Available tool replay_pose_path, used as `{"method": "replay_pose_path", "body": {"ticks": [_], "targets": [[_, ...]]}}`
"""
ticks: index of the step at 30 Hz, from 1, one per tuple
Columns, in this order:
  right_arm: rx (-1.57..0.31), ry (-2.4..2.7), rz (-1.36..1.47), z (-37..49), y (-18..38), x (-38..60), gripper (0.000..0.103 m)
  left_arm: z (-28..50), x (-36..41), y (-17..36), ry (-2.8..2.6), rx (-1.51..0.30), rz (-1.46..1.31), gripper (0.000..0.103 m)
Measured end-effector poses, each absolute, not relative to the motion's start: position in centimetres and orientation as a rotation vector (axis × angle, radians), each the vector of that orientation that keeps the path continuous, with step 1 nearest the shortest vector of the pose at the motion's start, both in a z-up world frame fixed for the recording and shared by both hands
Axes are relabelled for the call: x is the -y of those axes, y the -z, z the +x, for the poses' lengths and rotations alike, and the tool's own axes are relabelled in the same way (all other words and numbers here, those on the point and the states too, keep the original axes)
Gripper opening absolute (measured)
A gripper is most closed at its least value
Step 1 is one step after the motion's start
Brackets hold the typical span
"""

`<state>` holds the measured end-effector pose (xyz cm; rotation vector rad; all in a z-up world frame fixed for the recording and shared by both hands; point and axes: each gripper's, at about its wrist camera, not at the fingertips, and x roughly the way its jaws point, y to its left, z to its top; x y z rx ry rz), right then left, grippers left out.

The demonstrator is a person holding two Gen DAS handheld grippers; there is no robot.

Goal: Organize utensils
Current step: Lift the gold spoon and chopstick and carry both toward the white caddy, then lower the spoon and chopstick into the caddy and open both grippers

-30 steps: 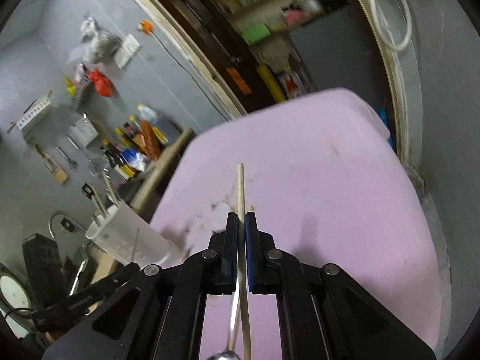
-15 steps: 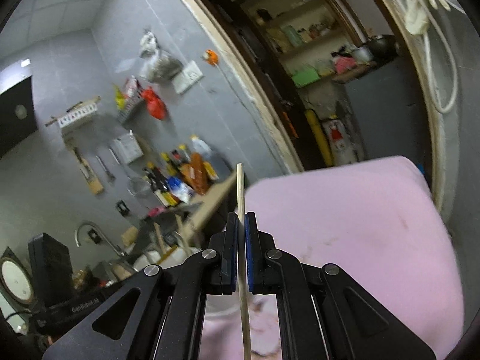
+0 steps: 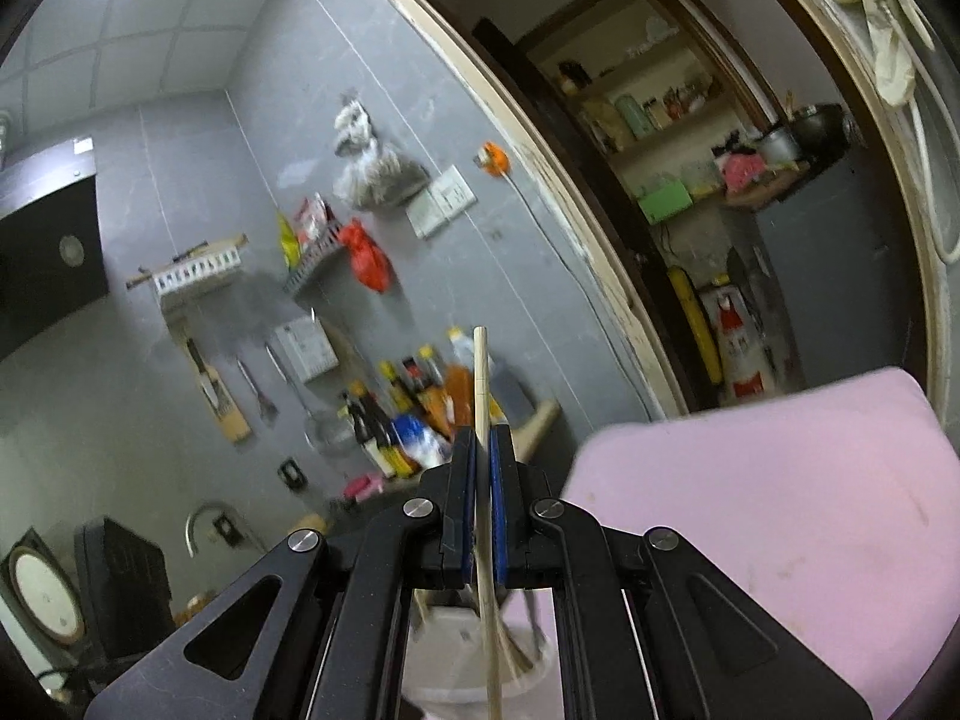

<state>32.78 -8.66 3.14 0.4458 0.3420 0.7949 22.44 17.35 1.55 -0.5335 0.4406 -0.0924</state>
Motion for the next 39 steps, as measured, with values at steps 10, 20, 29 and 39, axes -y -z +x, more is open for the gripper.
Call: {"method": "replay_pose_path", "body": {"ticks": [10,20,29,39], "targets": [[-0.123,-0.686,0.430,33.2,-1.4,4.0,0.003,25.2,-25.1,-0.2,0.070,-0.224,-0.682,0.000],[-0.045,-0.657,0.367,32.8,1.7,2.1,0.003,25.6,-22.8,2.6,0.052,-0.101,-0.490,0.000],[-0.041,-0.650,0.297,31.7,1.9,1.4,0.003,24.8,-21.8,3.2,0.067,-0.140,-0.414,0.000],[-0.051,-0.610,0.314,31.2,2.1,1.3,0.003,23.1,-21.7,2.6,0.038,-0.236,-0.389,0.000]]}}
